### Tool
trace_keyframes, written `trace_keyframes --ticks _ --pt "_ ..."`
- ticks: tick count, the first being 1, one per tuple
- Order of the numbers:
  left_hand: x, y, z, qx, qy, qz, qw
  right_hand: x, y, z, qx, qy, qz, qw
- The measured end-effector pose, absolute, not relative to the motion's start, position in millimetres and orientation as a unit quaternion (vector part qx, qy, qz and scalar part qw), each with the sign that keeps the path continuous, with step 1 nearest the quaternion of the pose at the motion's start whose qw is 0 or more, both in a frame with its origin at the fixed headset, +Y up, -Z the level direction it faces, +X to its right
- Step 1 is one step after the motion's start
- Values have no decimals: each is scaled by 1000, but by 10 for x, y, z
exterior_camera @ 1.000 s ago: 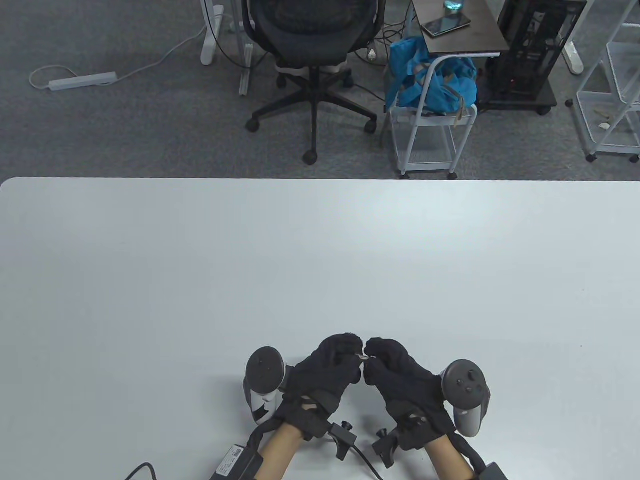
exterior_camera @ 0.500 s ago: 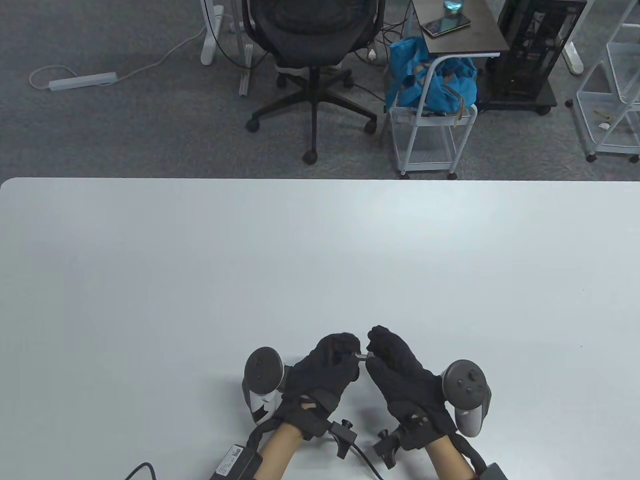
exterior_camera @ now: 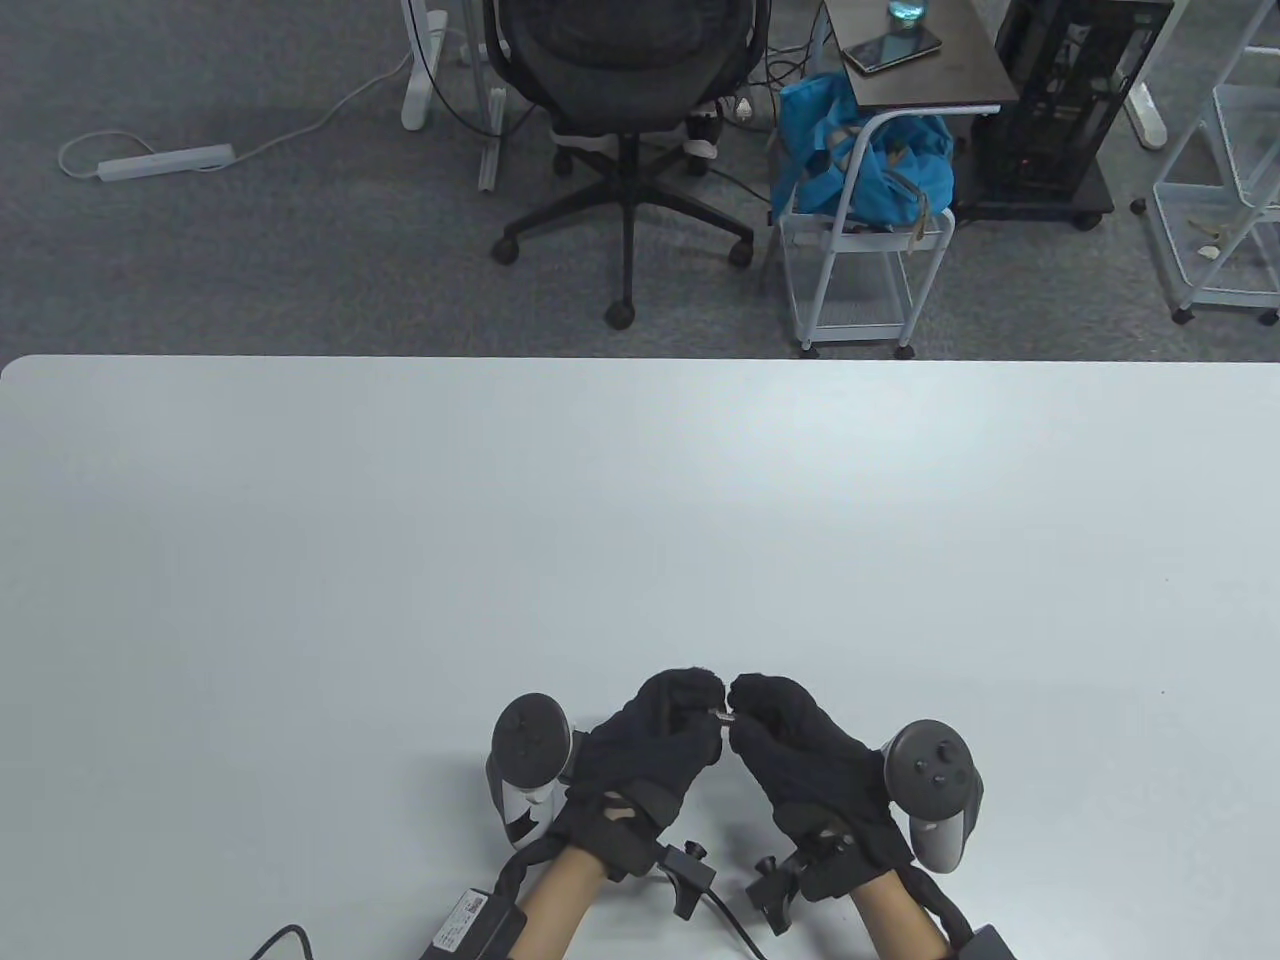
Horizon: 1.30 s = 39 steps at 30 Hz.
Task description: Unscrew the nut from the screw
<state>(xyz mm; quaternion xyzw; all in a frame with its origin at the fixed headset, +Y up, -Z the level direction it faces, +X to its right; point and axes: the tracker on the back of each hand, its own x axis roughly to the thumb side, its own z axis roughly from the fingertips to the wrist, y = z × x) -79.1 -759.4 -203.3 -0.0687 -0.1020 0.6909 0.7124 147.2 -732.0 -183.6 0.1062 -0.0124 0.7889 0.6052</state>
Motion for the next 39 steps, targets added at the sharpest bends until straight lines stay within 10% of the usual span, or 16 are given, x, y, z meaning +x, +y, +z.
trace_keyframes --ticks 39 --pt "-830 -7578 -2035 -66 -104 698 706 1545 -7513 -1891 53 68 756 648"
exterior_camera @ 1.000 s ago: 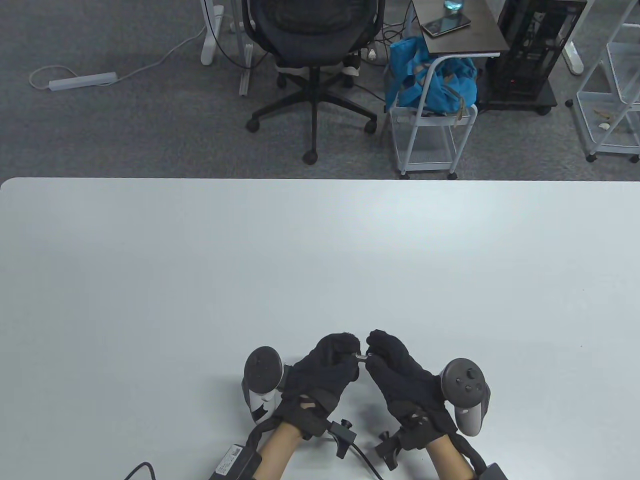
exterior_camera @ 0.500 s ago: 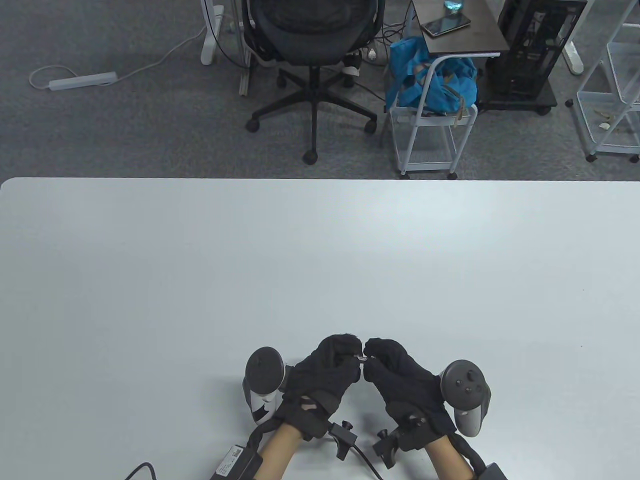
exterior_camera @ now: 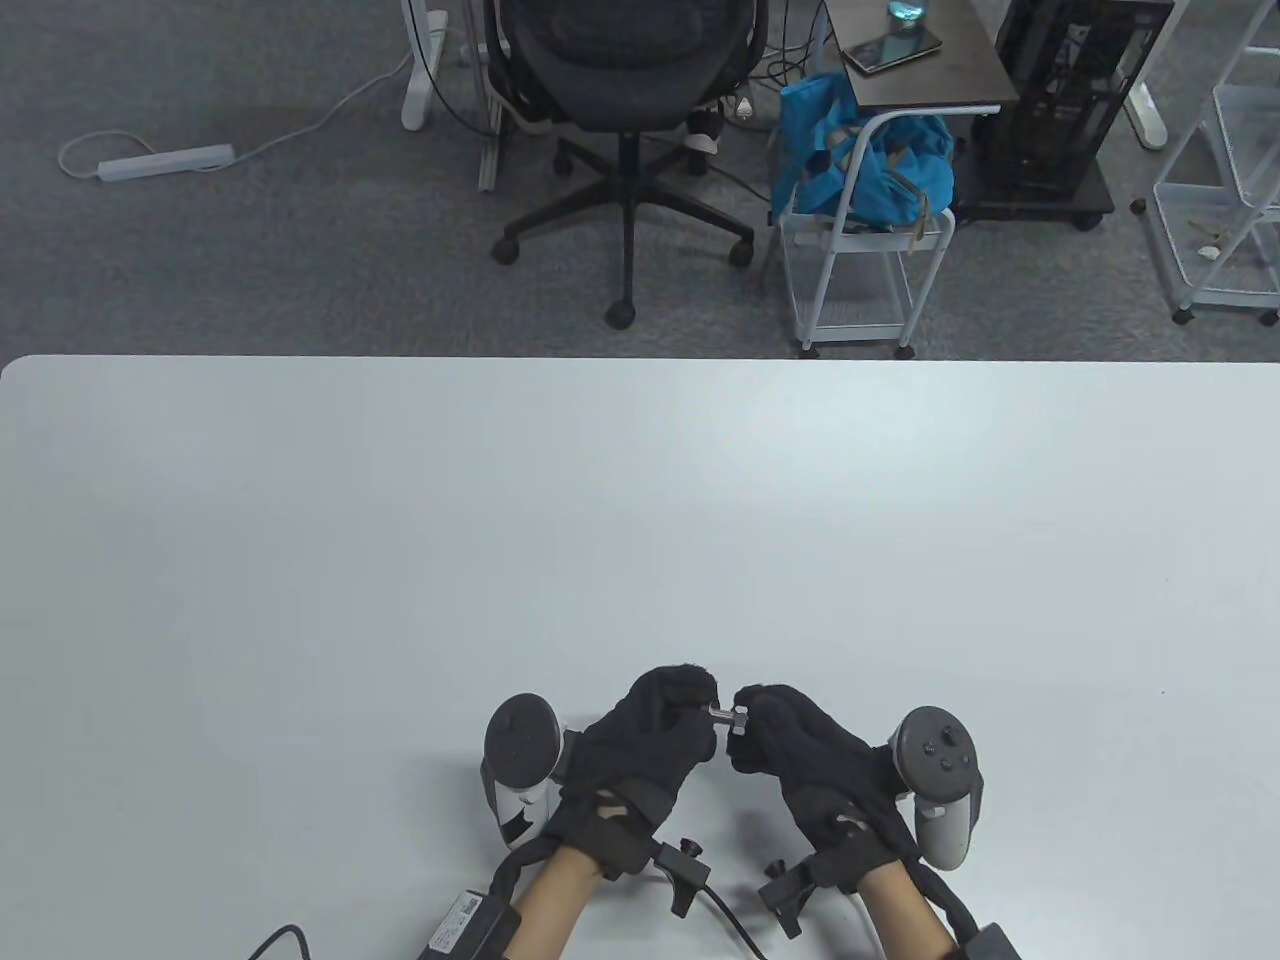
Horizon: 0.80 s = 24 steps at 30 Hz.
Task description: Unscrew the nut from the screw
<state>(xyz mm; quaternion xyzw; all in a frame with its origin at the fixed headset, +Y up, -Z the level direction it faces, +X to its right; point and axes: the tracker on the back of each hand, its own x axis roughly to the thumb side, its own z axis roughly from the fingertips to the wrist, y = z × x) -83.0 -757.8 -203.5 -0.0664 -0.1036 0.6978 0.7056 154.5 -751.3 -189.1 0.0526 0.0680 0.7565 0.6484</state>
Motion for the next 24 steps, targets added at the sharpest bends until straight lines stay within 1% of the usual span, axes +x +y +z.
trace_keyframes --ticks 3,11,16,19,22,24 --pt "-823 -7582 -2034 -66 -106 694 709 1518 -7494 -1897 67 65 746 659" --pt "-834 -7589 -2036 -67 -99 698 706 1505 -7369 -1867 100 12 762 640" --pt "-854 -7587 -2037 -65 -89 712 693 1494 -7370 -1863 113 30 744 658" --pt "-855 -7563 -2036 -60 -96 709 696 1505 -7420 -1860 93 25 749 655" --pt "-841 -7558 -2032 -59 -102 704 700 1509 -7471 -1858 70 34 777 625" --pt "-832 -7561 -2031 -60 -106 699 705 1495 -7483 -1862 75 43 772 629"
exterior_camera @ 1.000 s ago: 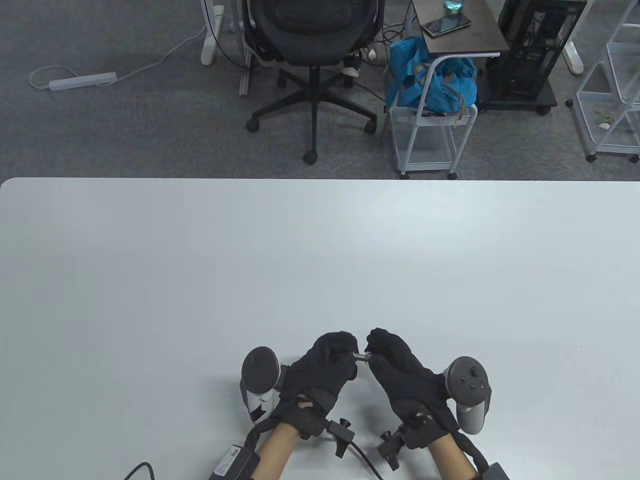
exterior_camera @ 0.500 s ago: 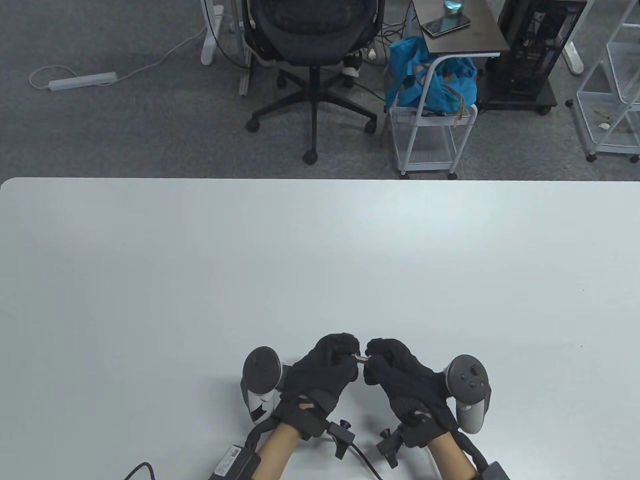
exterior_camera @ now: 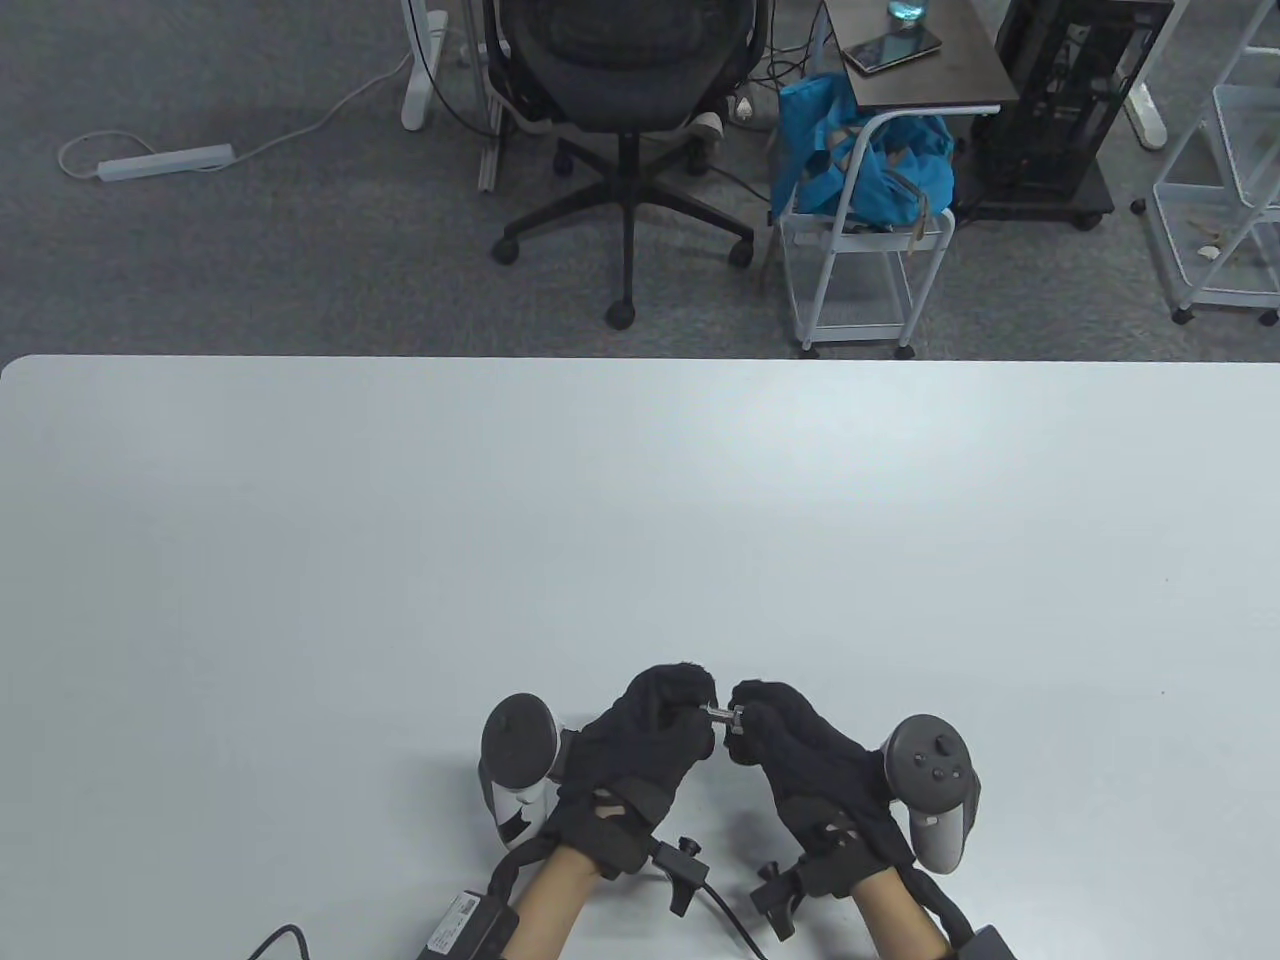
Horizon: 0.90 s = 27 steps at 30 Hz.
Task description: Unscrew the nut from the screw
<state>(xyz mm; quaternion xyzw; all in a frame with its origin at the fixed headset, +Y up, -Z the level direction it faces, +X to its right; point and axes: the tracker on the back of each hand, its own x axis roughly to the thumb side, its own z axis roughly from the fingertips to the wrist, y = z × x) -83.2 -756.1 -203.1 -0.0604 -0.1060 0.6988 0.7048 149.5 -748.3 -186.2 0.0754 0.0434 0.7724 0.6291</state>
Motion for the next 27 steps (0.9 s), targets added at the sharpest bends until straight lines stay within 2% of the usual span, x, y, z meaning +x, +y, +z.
trace_keyframes --ticks 6,13,19,25,27 --pt "-815 -7559 -2037 -70 -128 686 713 1476 -7429 -1863 90 28 770 631" --pt "-822 -7561 -2038 -68 -116 685 716 1475 -7362 -1851 111 -5 779 618" --pt "-848 -7568 -2039 -65 -95 705 700 1455 -7347 -1857 140 18 767 626" --pt "-846 -7562 -2041 -63 -105 702 701 1497 -7463 -1855 82 26 756 649" --pt "-826 -7552 -2046 -61 -126 700 700 1503 -7480 -1872 88 33 777 623"
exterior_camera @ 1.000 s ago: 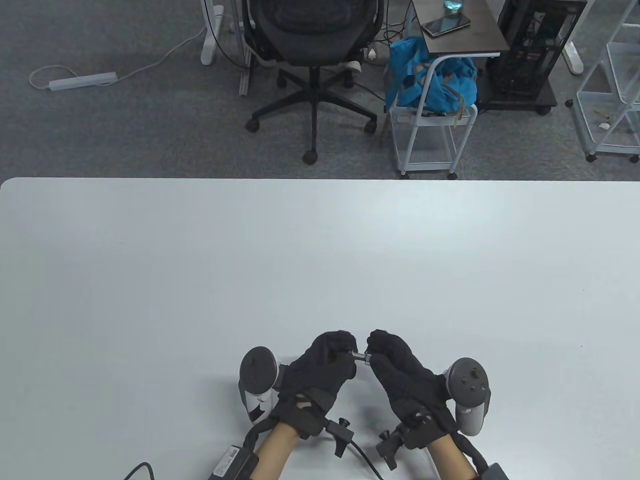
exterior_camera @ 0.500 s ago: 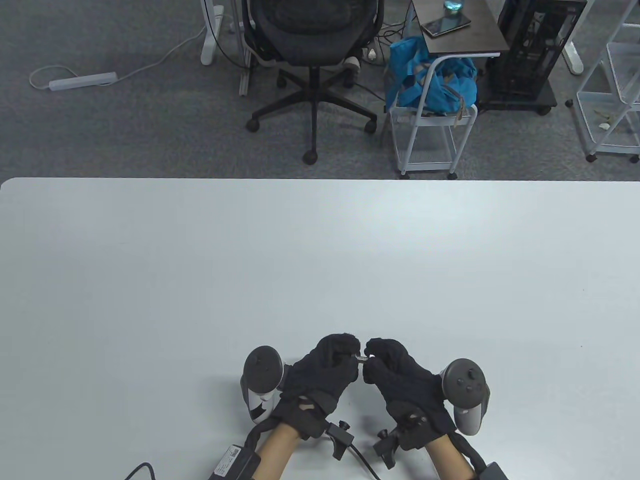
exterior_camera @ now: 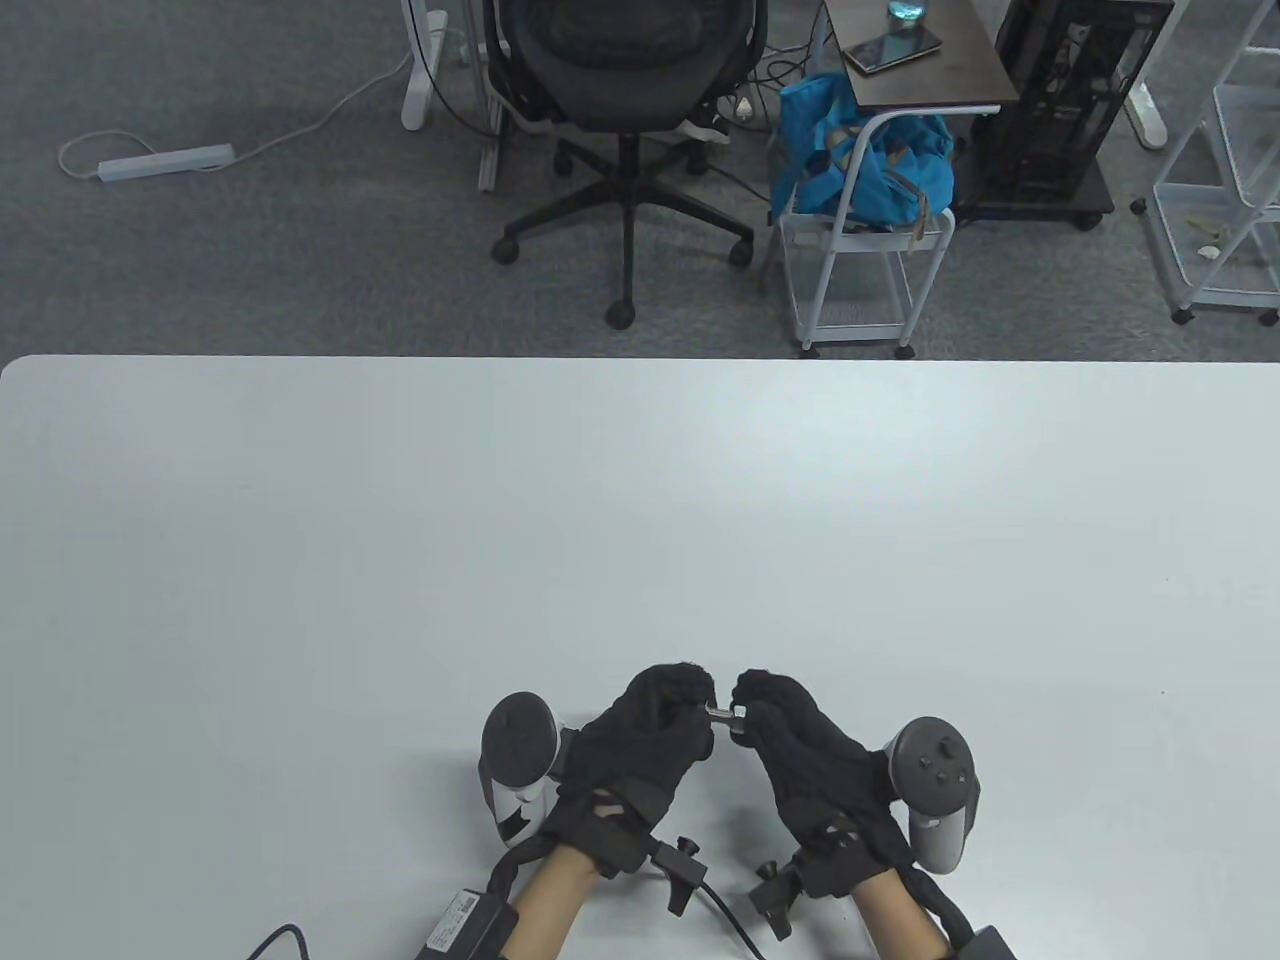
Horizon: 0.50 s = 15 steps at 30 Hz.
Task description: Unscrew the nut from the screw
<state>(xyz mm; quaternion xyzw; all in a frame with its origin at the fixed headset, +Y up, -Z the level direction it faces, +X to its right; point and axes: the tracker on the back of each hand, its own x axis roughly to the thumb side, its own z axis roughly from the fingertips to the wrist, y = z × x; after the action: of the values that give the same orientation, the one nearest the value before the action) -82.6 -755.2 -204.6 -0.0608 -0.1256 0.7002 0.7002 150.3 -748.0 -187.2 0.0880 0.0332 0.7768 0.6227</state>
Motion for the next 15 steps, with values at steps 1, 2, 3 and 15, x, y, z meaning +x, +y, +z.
trace_keyframes --ticks 1,2,3,15 --pt "-817 -7547 -2044 -62 -130 699 701 1494 -7471 -1869 91 30 780 619" --pt "-815 -7544 -2041 -60 -131 695 704 1485 -7452 -1861 90 21 778 621" --pt "-815 -7545 -2042 -59 -131 694 706 1477 -7435 -1857 93 13 775 625" --pt "-816 -7565 -2048 -62 -134 691 708 1505 -7329 -1847 122 -19 776 618"
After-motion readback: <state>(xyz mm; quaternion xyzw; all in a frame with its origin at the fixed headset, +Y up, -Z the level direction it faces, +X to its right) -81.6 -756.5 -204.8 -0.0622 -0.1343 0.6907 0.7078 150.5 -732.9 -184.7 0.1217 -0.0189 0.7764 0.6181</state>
